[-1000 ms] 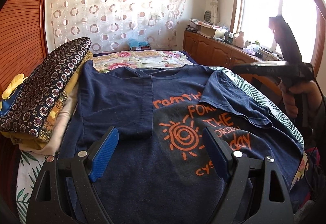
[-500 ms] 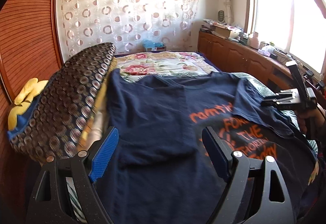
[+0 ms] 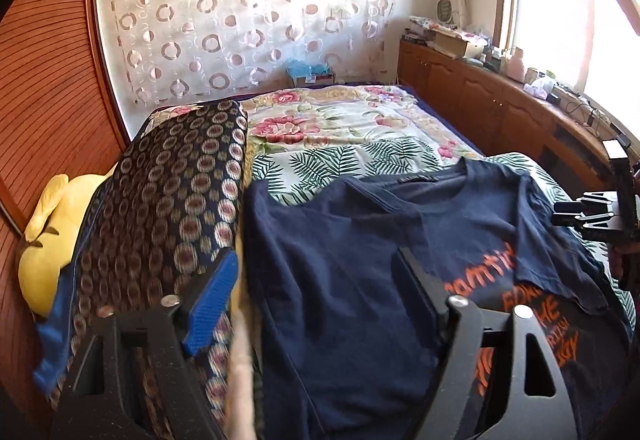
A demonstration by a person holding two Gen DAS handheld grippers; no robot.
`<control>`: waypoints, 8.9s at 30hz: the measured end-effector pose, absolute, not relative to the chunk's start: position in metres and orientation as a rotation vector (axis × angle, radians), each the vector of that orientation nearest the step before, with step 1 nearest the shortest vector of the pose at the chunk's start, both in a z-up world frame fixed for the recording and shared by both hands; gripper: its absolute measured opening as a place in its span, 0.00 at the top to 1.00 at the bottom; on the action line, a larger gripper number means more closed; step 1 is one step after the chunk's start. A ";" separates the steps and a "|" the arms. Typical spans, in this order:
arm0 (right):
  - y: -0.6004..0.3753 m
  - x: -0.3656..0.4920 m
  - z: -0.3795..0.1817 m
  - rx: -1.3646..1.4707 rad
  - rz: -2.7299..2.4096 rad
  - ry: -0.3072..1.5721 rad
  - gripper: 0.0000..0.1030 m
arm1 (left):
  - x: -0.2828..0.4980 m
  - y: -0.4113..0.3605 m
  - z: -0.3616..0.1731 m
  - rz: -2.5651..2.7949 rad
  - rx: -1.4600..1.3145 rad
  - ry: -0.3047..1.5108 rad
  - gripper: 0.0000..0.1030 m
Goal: Fold small clothes
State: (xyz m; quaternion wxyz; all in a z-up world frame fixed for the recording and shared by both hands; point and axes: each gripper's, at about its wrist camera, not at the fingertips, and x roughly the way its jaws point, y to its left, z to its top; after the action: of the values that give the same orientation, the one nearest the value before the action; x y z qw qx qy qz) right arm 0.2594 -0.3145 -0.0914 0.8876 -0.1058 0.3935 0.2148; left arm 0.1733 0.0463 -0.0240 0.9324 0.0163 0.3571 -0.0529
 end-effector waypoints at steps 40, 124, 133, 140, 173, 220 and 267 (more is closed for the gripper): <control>-0.311 0.335 -0.105 -0.189 0.407 0.829 0.55 | 0.229 0.058 -0.003 -0.059 0.123 0.753 0.96; -0.394 0.078 -0.066 -0.175 0.413 0.647 0.52 | 0.015 0.092 -0.020 -0.082 -0.013 0.651 0.20; -0.369 0.122 -0.095 -0.159 0.459 0.748 0.52 | 0.049 0.094 -0.057 -0.088 0.017 0.795 0.20; -0.374 0.123 -0.095 -0.155 0.463 0.751 0.46 | 0.051 0.095 -0.078 -0.123 -0.011 0.868 0.31; -0.367 0.133 -0.122 -0.176 0.555 0.850 0.75 | 0.071 0.076 -0.089 -0.285 0.020 0.984 0.62; -0.440 -0.122 0.218 -0.255 0.597 0.081 0.91 | -0.105 0.064 0.257 -0.334 0.014 0.116 0.88; -0.348 0.190 -0.080 -0.132 0.322 0.725 0.64 | 0.136 0.024 -0.036 -0.226 0.027 0.714 0.21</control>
State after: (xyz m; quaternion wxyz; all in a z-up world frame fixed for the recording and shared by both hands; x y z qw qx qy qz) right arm 0.1896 -0.3477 -0.0803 0.9202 -0.0644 0.3528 0.1567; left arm 0.1357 0.0240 -0.0359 0.9306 0.0133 0.3486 -0.1104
